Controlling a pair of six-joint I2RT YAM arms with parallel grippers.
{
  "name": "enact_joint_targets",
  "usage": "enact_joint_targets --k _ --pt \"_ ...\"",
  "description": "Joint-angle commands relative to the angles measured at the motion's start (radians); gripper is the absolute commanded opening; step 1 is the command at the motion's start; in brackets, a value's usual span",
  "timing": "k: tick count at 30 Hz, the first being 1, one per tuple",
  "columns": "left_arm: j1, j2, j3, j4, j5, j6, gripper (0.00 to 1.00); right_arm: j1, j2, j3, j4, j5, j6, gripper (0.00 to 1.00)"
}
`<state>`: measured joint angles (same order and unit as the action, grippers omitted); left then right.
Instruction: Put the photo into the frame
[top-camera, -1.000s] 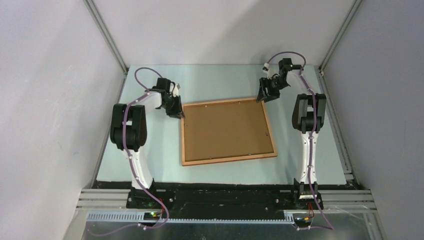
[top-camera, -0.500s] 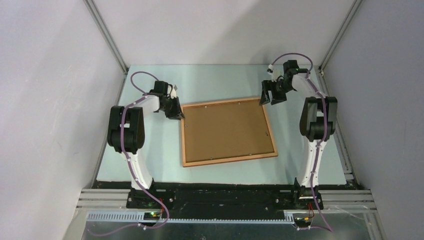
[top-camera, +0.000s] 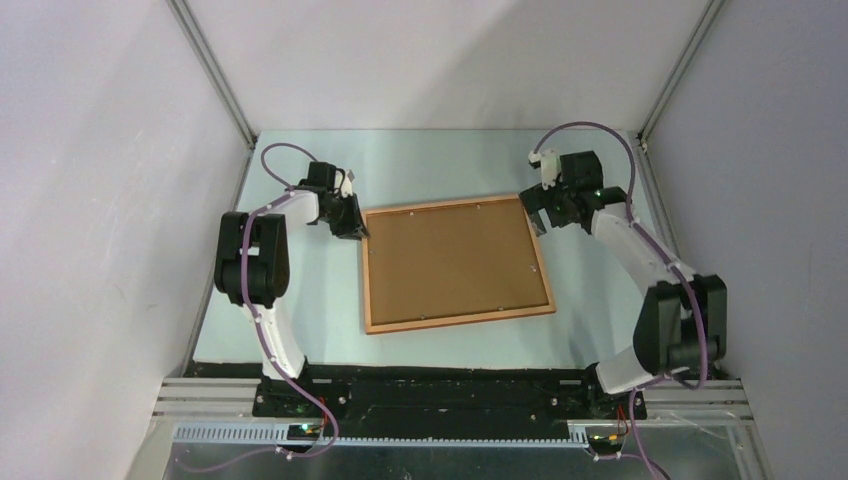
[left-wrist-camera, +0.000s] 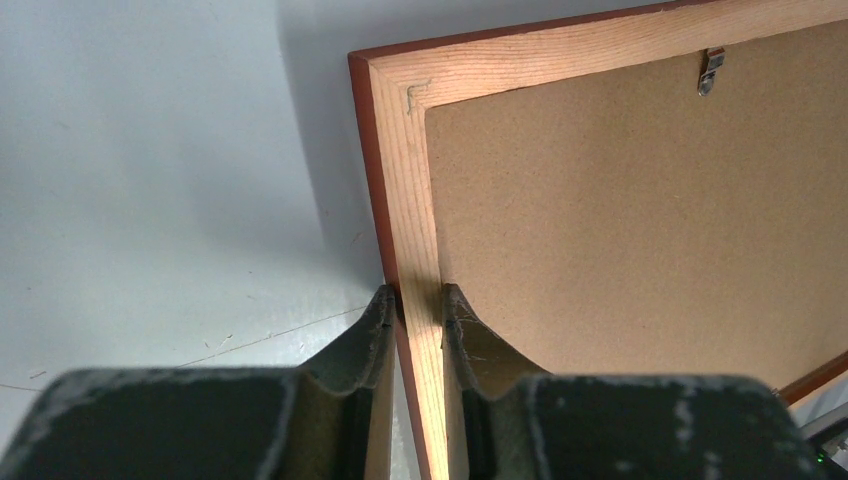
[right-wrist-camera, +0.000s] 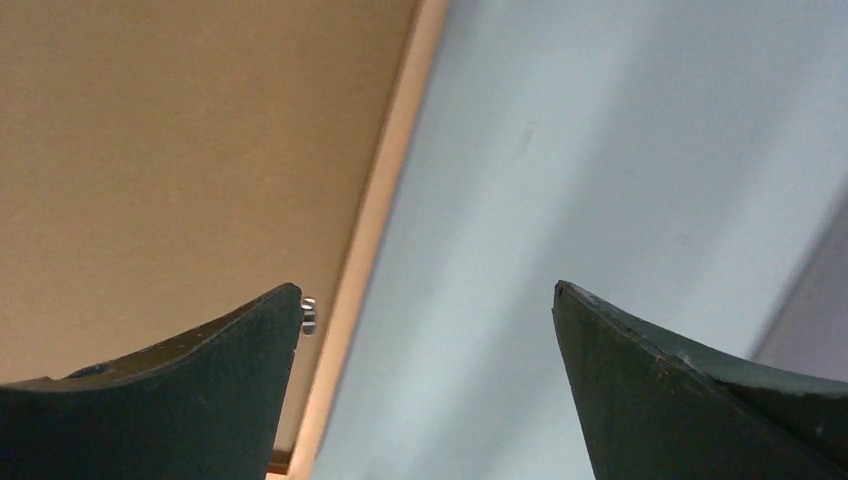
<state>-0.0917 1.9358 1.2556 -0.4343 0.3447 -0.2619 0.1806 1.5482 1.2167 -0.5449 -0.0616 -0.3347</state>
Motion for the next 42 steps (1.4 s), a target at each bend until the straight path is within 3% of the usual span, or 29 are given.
enact_joint_targets --k 1,4,6,8,11,15,21,30,42 --pt "-0.003 -0.015 -0.009 -0.042 0.007 0.029 0.0 0.022 -0.149 -0.075 0.205 0.286 -0.004 0.99" --pt "-0.003 -0.023 -0.01 -0.042 0.001 0.035 0.0 0.012 -0.167 -0.095 0.202 0.345 0.014 1.0" --pt "-0.003 -0.028 -0.009 -0.042 -0.004 0.038 0.0 -0.024 -0.183 -0.097 0.158 0.279 0.046 0.99" --pt "-0.003 -0.034 -0.009 -0.043 -0.009 0.039 0.0 -0.095 -0.212 -0.099 0.083 0.017 0.086 0.99" --pt "-0.003 -0.036 -0.008 -0.042 -0.014 0.041 0.0 -0.218 -0.263 -0.124 0.078 -0.166 0.151 0.99" --pt "-0.004 -0.032 0.001 -0.043 -0.014 0.04 0.0 -0.215 -0.279 -0.173 0.072 -0.18 0.188 0.99" --pt "-0.004 -0.019 0.009 -0.044 -0.007 0.037 0.0 -0.128 -0.295 -0.312 0.075 -0.215 0.101 0.99" --pt "-0.004 -0.016 0.01 -0.043 -0.003 0.033 0.0 -0.037 -0.161 -0.333 0.079 -0.171 0.053 0.99" --pt "-0.005 -0.015 0.01 -0.044 0.008 0.033 0.0 0.016 0.024 -0.277 0.115 -0.108 0.015 0.83"
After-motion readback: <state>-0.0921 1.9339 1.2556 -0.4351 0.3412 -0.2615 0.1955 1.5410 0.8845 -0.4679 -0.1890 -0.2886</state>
